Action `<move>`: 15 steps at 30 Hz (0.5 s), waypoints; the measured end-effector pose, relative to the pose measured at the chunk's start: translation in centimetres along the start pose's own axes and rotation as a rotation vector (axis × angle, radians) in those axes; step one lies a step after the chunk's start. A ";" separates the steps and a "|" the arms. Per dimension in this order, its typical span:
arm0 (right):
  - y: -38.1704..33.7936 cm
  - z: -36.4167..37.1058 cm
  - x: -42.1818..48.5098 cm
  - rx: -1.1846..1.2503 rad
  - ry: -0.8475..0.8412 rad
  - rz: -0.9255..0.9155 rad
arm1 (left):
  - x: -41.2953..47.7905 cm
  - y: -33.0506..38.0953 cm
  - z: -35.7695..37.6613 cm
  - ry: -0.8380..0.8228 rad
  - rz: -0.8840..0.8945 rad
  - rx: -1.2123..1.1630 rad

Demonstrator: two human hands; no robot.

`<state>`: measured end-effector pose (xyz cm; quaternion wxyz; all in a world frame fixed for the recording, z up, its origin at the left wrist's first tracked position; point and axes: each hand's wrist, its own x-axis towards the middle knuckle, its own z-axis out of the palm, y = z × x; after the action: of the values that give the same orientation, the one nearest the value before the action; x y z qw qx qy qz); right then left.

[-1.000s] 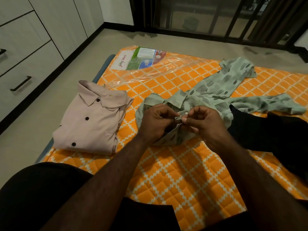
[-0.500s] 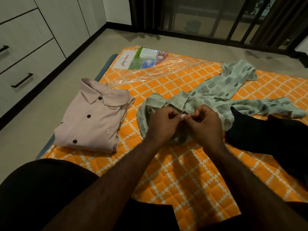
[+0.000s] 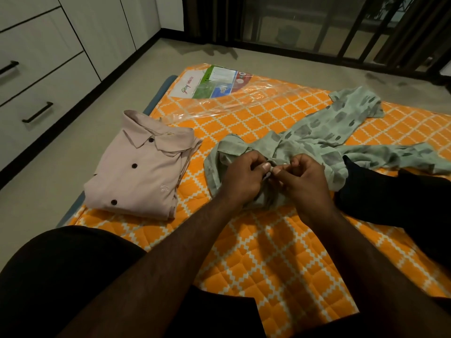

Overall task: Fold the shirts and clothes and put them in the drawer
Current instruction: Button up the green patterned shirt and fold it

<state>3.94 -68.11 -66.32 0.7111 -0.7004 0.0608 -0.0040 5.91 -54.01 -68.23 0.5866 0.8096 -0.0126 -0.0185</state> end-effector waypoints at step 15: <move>0.4 -0.3 0.3 -0.035 0.058 0.007 | -0.7 1.7 -0.4 -0.061 -0.015 0.197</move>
<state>4.21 -68.38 -66.70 0.6967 -0.7121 0.0839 -0.0206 5.27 -54.14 -66.46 0.5033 0.8625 -0.0262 -0.0461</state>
